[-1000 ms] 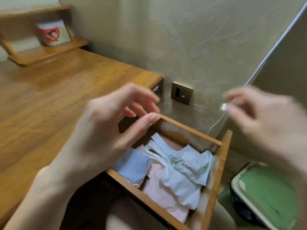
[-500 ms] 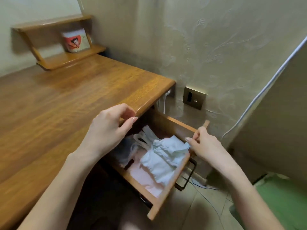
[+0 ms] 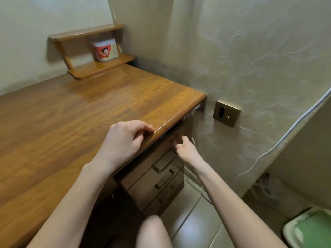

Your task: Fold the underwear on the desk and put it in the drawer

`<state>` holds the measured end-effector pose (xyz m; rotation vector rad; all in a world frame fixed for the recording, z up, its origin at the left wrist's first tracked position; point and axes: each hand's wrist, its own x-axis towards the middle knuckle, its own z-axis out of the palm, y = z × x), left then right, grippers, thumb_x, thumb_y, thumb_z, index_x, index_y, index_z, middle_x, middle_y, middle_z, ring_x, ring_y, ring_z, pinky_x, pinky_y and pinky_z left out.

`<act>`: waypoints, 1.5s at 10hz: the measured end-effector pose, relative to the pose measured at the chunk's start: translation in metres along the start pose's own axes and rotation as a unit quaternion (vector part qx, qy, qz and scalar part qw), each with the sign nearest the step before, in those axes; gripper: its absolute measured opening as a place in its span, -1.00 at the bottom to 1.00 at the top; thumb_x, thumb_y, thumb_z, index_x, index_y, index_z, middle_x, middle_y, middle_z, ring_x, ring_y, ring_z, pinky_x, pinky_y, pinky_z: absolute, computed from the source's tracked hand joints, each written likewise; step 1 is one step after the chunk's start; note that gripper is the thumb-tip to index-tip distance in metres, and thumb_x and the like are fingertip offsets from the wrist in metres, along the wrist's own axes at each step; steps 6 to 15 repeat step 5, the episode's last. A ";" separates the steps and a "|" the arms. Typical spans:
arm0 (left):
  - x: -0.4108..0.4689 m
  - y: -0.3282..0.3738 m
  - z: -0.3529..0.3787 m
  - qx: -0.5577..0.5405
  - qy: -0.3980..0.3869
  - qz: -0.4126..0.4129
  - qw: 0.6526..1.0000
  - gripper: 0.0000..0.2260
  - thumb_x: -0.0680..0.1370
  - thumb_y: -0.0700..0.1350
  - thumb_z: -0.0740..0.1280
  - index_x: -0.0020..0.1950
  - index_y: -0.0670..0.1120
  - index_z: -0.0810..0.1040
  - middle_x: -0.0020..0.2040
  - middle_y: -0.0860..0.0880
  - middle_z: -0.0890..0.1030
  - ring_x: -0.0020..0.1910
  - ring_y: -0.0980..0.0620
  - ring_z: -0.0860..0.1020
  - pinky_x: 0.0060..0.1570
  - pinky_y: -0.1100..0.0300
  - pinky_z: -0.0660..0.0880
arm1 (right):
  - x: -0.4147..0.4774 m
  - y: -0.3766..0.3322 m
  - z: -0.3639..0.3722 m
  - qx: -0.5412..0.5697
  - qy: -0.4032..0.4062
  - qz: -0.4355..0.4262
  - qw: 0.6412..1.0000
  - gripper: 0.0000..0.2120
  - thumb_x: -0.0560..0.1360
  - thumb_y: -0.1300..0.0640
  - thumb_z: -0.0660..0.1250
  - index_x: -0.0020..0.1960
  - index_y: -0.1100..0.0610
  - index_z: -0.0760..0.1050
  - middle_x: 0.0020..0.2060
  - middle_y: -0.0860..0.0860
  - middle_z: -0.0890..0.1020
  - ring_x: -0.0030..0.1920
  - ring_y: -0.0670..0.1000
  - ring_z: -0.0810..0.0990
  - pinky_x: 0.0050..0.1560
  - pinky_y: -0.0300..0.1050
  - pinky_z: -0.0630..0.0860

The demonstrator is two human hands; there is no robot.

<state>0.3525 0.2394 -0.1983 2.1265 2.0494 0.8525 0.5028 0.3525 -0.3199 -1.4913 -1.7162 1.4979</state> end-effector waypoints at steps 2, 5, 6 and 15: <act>0.002 -0.001 0.003 0.002 0.034 0.006 0.999 -0.73 0.46 -0.32 0.30 -0.01 -0.02 0.67 0.00 0.06 0.69 0.03 0.12 0.62 0.09 0.11 0.56 | 0.015 -0.003 0.015 -0.038 -0.085 -0.023 0.995 -0.31 0.49 0.46 0.04 0.55 0.08 0.00 0.47 0.16 0.27 0.47 0.11 0.26 0.42 -0.08 0.22; -0.007 0.008 -0.020 -0.112 -0.013 0.017 0.994 -0.65 0.48 0.02 0.29 0.27 0.04 0.46 0.21 0.11 0.56 0.19 0.28 0.50 0.22 0.25 0.47 | -0.032 -0.030 -0.037 0.081 0.024 -0.135 0.987 -0.55 0.51 0.27 0.31 0.38 0.12 0.37 0.30 0.13 0.51 0.24 0.06 0.52 0.18 -0.13 0.51; -0.007 0.008 -0.020 -0.112 -0.013 0.017 0.994 -0.65 0.48 0.02 0.29 0.27 0.04 0.46 0.21 0.11 0.56 0.19 0.28 0.50 0.22 0.25 0.47 | -0.032 -0.030 -0.037 0.081 0.024 -0.135 0.987 -0.55 0.51 0.27 0.31 0.38 0.12 0.37 0.30 0.13 0.51 0.24 0.06 0.52 0.18 -0.13 0.51; -0.007 0.008 -0.020 -0.112 -0.013 0.017 0.994 -0.65 0.48 0.02 0.29 0.27 0.04 0.46 0.21 0.11 0.56 0.19 0.28 0.50 0.22 0.25 0.47 | -0.032 -0.030 -0.037 0.081 0.024 -0.135 0.987 -0.55 0.51 0.27 0.31 0.38 0.12 0.37 0.30 0.13 0.51 0.24 0.06 0.52 0.18 -0.13 0.51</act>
